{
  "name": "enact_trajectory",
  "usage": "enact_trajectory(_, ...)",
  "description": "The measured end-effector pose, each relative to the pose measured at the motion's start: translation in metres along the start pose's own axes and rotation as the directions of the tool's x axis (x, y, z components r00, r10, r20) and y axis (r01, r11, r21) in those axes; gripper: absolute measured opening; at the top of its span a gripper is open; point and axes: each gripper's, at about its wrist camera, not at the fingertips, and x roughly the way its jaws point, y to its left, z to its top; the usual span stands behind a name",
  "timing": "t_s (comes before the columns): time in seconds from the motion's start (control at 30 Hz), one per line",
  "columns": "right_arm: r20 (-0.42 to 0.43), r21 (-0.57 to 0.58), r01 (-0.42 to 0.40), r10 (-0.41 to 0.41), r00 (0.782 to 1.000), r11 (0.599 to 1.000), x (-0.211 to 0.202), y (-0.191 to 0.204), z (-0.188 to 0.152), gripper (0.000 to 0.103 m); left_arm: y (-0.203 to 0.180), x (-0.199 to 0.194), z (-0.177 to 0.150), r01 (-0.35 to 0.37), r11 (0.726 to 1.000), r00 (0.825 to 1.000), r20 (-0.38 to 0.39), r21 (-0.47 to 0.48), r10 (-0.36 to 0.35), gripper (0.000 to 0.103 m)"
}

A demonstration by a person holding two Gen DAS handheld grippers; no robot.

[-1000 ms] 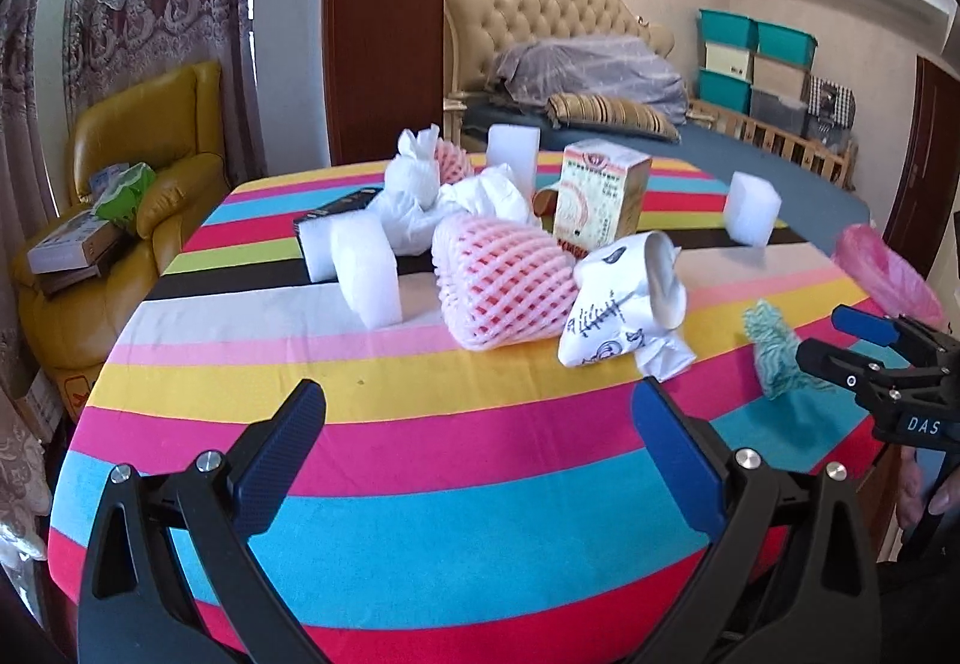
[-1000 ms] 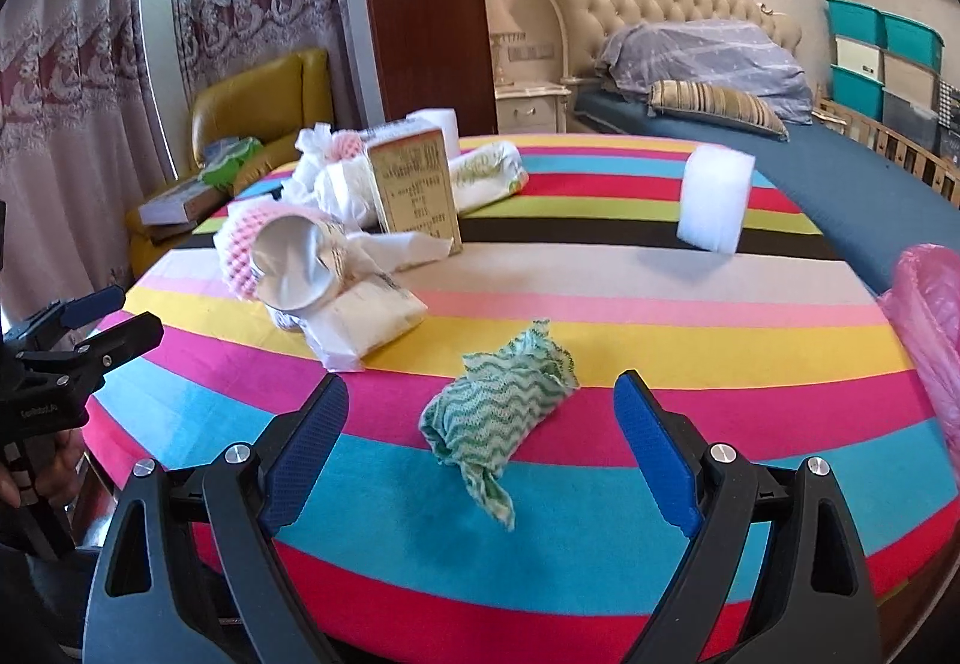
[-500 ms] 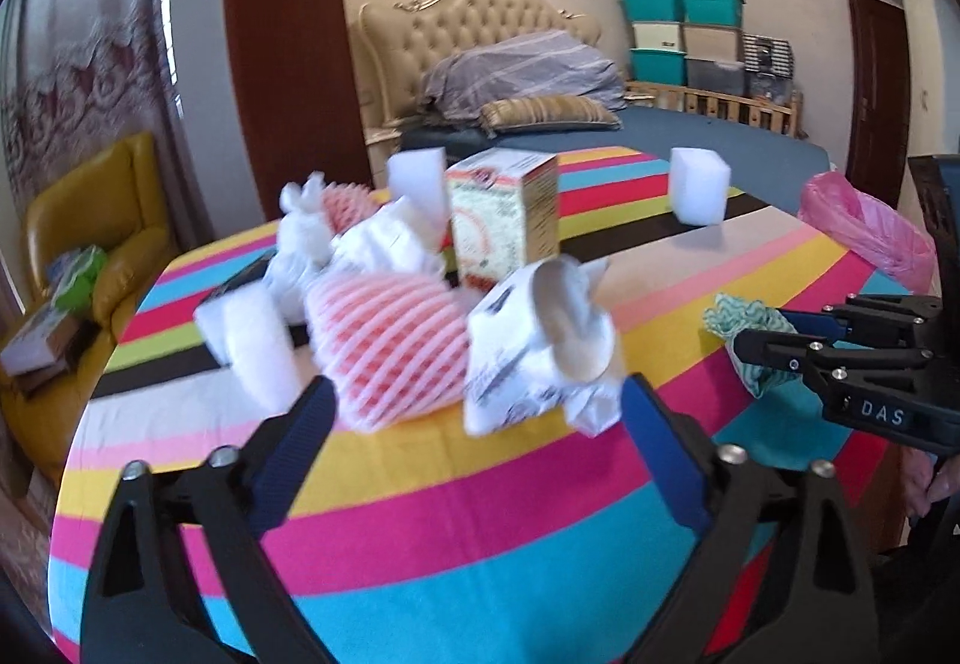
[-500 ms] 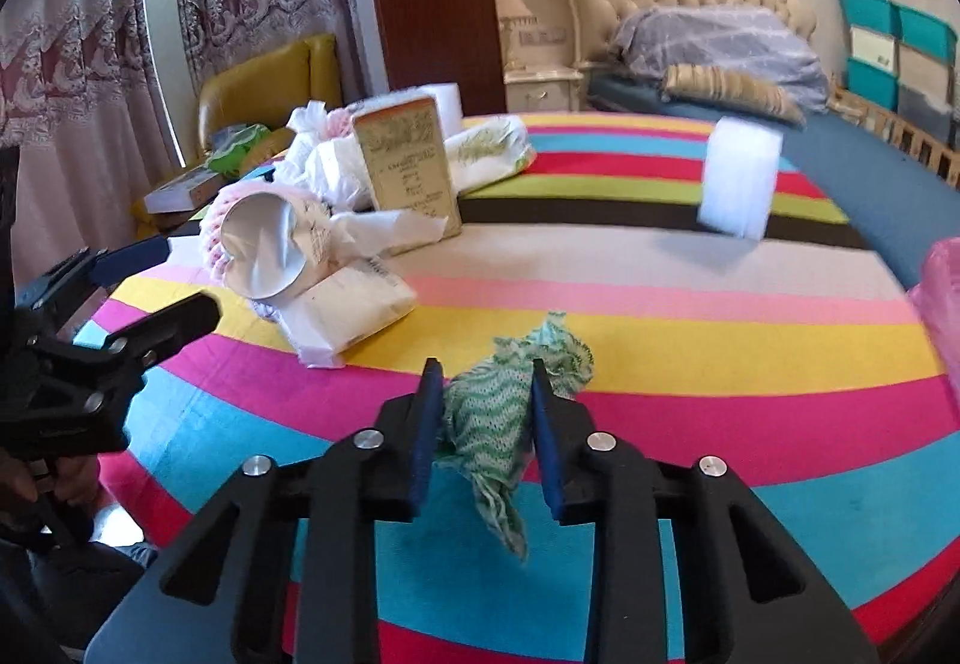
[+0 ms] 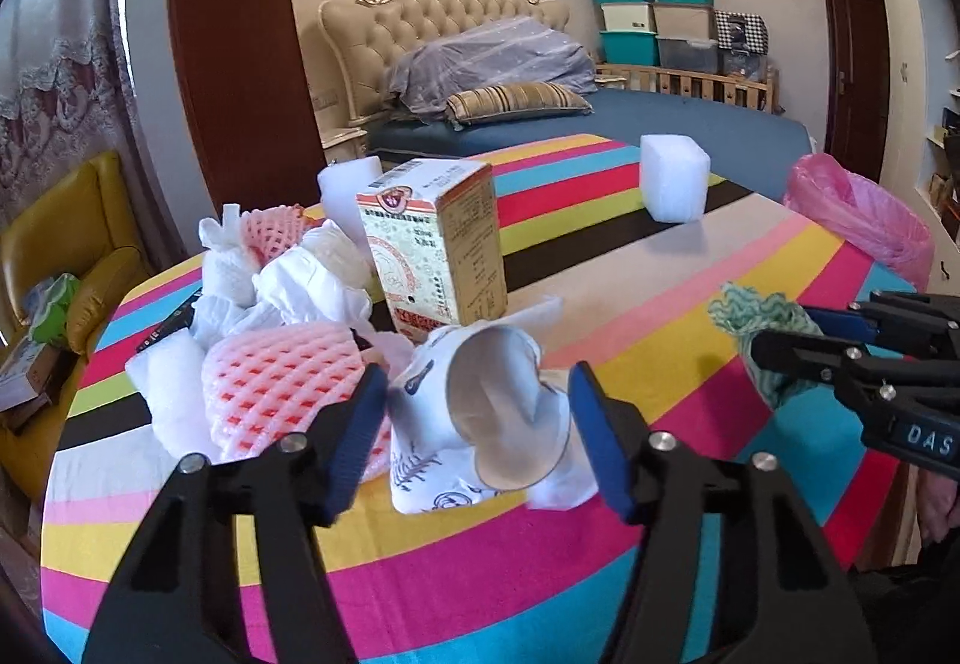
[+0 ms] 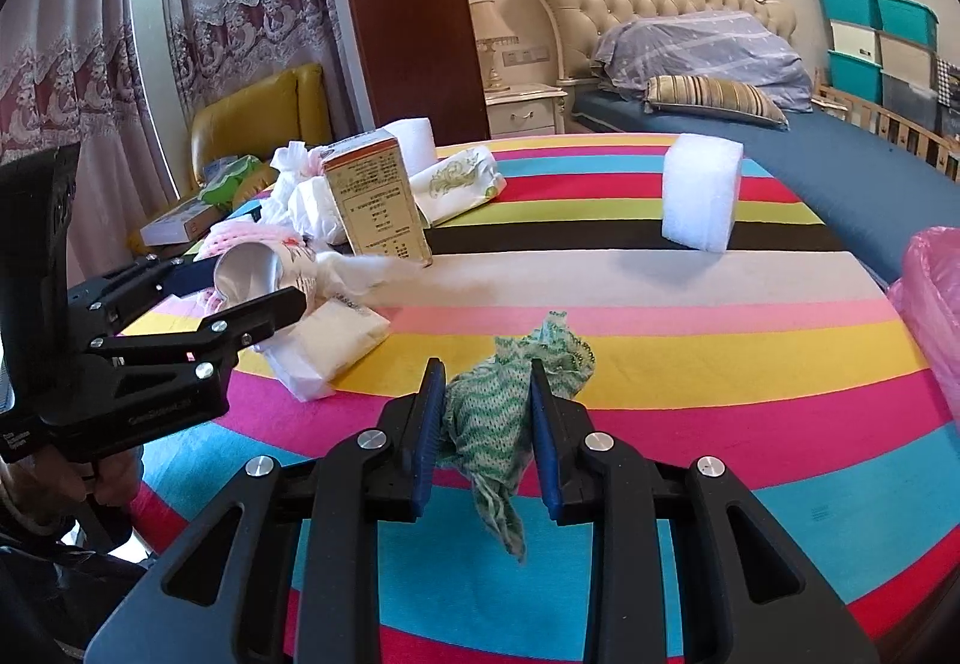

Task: Collect trash
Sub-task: 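Grasp the green-white striped cloth with the right gripper while the left grasps the paper cup, then carry cloth and cup to the pink wastebasket and release both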

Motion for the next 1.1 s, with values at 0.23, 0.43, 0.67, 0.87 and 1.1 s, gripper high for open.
enact_trajectory(0.23, 0.026, 0.005, -0.010, 0.010, 1.000, 1.000, -0.006, -0.003, 0.004, 0.028, 0.006, -0.024, 0.000, -0.020, 0.999, 0.998, 0.062, -0.025, 0.021, 0.060)
enact_trajectory(0.43, 0.083, 0.008, 0.007, -0.007, 0.997, 1.000, -0.024, -0.009, 0.009, 0.028, -0.007, -0.044, 0.013, 0.008, 1.000, 0.990, 0.138, 0.001, -0.008, 0.060)
enact_trajectory(0.67, 0.124, 0.052, 0.078, -0.084, 0.989, 0.996, -0.048, -0.044, 0.010, 0.028, -0.044, -0.035, 0.030, 0.083, 0.995, 0.985, 0.147, 0.056, -0.090, 0.060)
enact_trajectory(0.87, 0.150, 0.068, 0.156, -0.165, 0.975, 0.985, -0.068, -0.077, 0.013, 0.028, -0.087, -0.015, 0.052, 0.171, 0.981, 0.972, 0.144, 0.096, -0.184, 0.060)
enact_trajectory(1.1, 0.192, 0.100, 0.285, -0.300, 0.935, 0.953, -0.101, -0.126, 0.016, 0.028, -0.136, 0.005, 0.086, 0.292, 0.948, 0.939, 0.151, 0.123, -0.309, 0.060)
